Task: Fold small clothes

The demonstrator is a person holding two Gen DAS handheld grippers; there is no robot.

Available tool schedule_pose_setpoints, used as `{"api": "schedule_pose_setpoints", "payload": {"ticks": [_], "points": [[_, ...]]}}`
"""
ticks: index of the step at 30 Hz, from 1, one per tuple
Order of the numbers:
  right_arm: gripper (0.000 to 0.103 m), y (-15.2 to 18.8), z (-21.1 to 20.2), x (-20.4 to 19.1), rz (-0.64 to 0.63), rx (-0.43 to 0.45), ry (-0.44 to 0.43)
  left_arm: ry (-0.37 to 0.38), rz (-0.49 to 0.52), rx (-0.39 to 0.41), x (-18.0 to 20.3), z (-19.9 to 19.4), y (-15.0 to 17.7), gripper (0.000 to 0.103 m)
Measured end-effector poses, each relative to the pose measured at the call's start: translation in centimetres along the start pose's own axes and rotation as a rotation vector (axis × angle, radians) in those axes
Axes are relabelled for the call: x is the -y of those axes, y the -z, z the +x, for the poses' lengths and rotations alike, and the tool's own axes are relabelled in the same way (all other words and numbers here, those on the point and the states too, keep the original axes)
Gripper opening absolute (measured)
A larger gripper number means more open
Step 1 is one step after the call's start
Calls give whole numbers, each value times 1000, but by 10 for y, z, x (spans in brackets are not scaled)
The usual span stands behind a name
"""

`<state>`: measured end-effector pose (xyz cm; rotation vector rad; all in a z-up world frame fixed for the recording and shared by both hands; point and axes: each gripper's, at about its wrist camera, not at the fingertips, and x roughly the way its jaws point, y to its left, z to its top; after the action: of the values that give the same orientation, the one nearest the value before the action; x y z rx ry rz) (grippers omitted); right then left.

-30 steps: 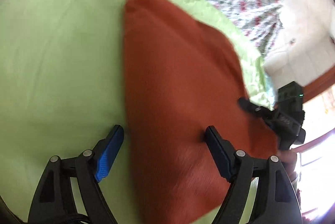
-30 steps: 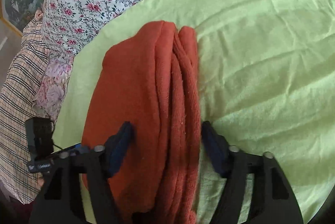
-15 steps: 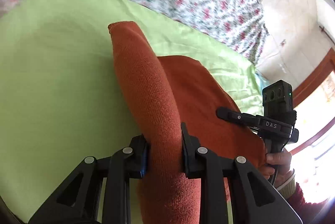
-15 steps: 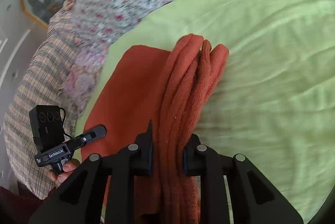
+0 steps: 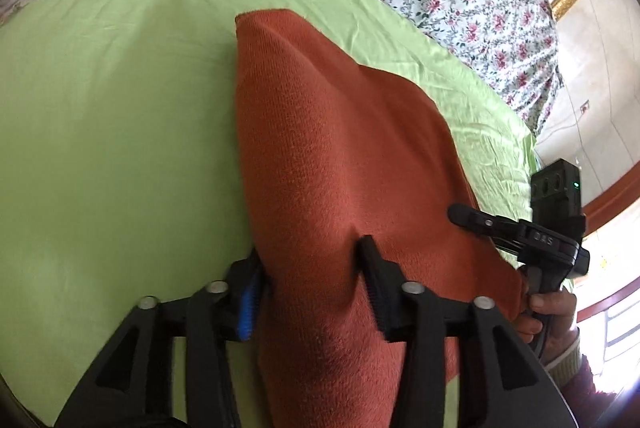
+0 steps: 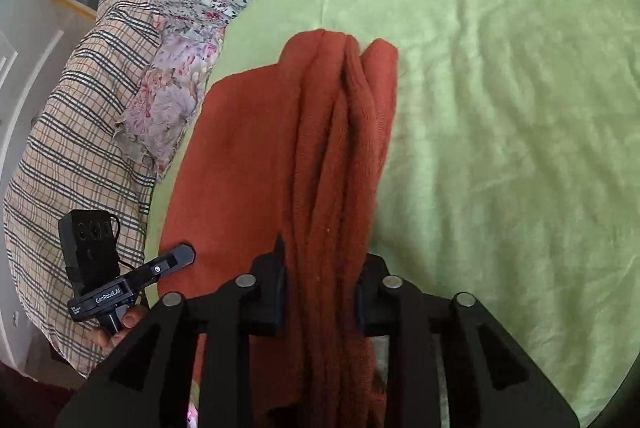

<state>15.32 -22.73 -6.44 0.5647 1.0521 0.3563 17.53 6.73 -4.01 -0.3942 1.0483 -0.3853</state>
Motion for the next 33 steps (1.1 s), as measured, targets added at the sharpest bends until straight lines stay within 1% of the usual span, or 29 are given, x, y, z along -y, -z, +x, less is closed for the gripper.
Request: {"api": "schedule_pose_setpoints", "payload": {"ticks": [1, 2, 4, 6, 8, 9, 10, 11, 12, 13, 14, 15, 16, 17, 18, 19, 20, 22, 24, 25, 28, 29, 31, 32, 33], "points": [[41, -2, -6, -4, -14, 13, 43, -3, -4, 7, -1, -1, -2, 52], [45, -2, -6, -4, -14, 13, 43, -8, -6, 12, -3, -2, -3, 53], [45, -9, -20, -13, -47, 66, 100, -26, -12, 25, -6, -5, -5, 57], [45, -17, -35, -21, -75, 125, 133, -42, -26, 45, -9, -10, -7, 57], [44, -27, -38, -31, -103, 151, 134, -65, -29, 59, -9, -14, -6, 57], [43, -30, -35, -34, -111, 148, 129, -74, -22, 67, -8, -17, -5, 57], [39, -35, -30, -38, -116, 137, 125, -76, -18, 67, -8, -17, -4, 57], [39, -39, -23, -40, -119, 124, 134, -81, -19, 63, -8, -16, -4, 57], [39, -42, -12, -40, -120, 100, 163, -89, -23, 57, -8, -14, -4, 57], [32, -44, -3, -38, -116, 77, 183, -91, -22, 55, -8, -13, -4, 57], [16, -46, 3, -37, -111, 64, 188, -98, -20, 51, -7, -12, -4, 56], [16, -48, 5, -37, -108, 60, 182, -110, -9, 48, -4, -12, -5, 56], [14, -48, 5, -37, -108, 60, 182, -118, 4, 48, -2, -13, -4, 56], [12, -48, -6, -40, -113, 97, 157, -124, 21, 47, 2, -12, -4, 56], [11, -47, -29, -43, -122, 158, 127, -124, 35, 40, 6, -10, -4, 56], [11, -47, -29, -43, -122, 158, 127, -120, 50, 25, 9, -6, -4, 57], [11, -45, -39, -44, -125, 176, 128, -117, 53, 15, 10, -3, -5, 57], [11, -41, -39, -33, -101, 157, 148, -108, 56, -8, 11, 7, -12, 59], [11, -37, -26, -19, -78, 117, 175, -99, 52, -5, 8, 15, -25, 60], [11, -34, -17, -12, -59, 97, 176, -84, 40, -9, 4, 22, -37, 60], [11, -34, -14, -12, -57, 100, 170, -46, -21, -18, -12, 42, -77, 60], [11, -34, -13, -12, -59, 102, 170, -38, -37, -14, -17, 47, -90, 57], [11, -35, -13, -14, -72, 100, 174, -55, -67, 2, -26, 58, -117, 45], [11, -35, -12, -15, -76, 99, 176, -52, -79, 9, -30, 63, -128, 26], [11, -35, -12, -15, -80, 96, 174, -49, -93, 14, -35, 67, -140, 17]]}}
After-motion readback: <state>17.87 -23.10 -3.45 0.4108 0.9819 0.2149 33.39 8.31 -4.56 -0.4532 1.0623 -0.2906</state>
